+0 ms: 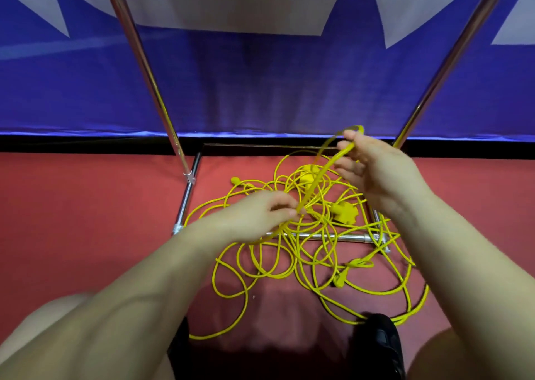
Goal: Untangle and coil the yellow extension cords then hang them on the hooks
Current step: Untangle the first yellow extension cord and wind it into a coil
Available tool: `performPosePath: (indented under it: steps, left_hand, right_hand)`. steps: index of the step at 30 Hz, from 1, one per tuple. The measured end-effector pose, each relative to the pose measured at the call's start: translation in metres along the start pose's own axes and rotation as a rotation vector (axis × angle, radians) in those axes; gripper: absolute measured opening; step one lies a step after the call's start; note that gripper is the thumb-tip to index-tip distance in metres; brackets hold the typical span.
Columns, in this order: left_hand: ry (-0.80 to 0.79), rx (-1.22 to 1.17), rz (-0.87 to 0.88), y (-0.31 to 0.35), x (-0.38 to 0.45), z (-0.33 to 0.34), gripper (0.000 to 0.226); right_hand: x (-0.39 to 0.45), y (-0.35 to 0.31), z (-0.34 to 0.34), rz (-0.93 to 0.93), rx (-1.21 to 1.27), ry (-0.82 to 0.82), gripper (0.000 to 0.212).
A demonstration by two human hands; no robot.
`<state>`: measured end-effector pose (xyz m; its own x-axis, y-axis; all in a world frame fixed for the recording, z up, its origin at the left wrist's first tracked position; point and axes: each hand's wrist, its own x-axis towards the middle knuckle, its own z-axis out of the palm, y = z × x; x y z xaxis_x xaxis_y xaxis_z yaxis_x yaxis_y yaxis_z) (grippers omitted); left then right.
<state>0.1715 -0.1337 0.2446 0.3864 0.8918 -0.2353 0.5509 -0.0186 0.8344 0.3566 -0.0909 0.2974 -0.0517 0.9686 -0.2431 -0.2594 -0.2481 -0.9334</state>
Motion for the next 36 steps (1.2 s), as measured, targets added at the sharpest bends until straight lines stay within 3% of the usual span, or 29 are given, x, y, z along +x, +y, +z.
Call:
performPosePath:
  steps: [8, 11, 14, 18, 20, 22, 24, 26, 28, 32, 36]
  left_hand:
    - [0.011, -0.556, -0.093, 0.017, 0.000, -0.005, 0.023]
    - [0.038, -0.740, -0.085, 0.020, 0.001, -0.006, 0.017]
    - [0.125, -1.012, -0.051, 0.024, 0.005, -0.013, 0.017]
    - [0.301, -1.317, 0.003, 0.026, 0.009, -0.029, 0.018]
    - [0.326, -1.268, -0.001, 0.021, 0.013, -0.032, 0.017]
    - [0.272, -1.044, -0.080, 0.014, 0.016, -0.028, 0.018]
    - [0.136, -0.686, -0.151, 0.010, 0.014, -0.017, 0.018]
    - [-0.059, -0.302, -0.116, 0.009, 0.010, -0.005, 0.016]
    - [-0.174, -0.149, -0.074, 0.006, 0.007, 0.004, 0.014]
    - [-0.018, -0.252, -0.084, 0.007, 0.008, 0.000, 0.019]
    - [0.213, -0.705, -0.071, 0.016, 0.011, -0.009, 0.017]
  right_hand:
    - [-0.002, 0.009, 0.003, 0.022, 0.010, -0.103, 0.013]
    - [-0.003, 0.017, 0.004, 0.070, -0.154, -0.125, 0.016]
    - [-0.015, 0.034, 0.009, 0.176, -0.424, -0.345, 0.016]
    - [-0.031, 0.057, 0.018, 0.222, -0.647, -0.660, 0.034]
    - [-0.030, 0.056, 0.020, 0.203, -0.563, -0.656, 0.016]
    - [-0.023, 0.045, 0.017, 0.158, -0.472, -0.512, 0.014]
    - [-0.011, 0.031, 0.008, 0.126, -0.343, -0.319, 0.018]
    - [-0.001, 0.020, -0.001, 0.152, -0.190, -0.144, 0.021]
    - [0.003, 0.013, -0.006, 0.205, -0.079, -0.059, 0.023]
    - [0.003, 0.012, -0.006, 0.166, -0.044, -0.123, 0.022]
    - [-0.010, 0.034, -0.001, 0.079, -0.483, -0.306, 0.023]
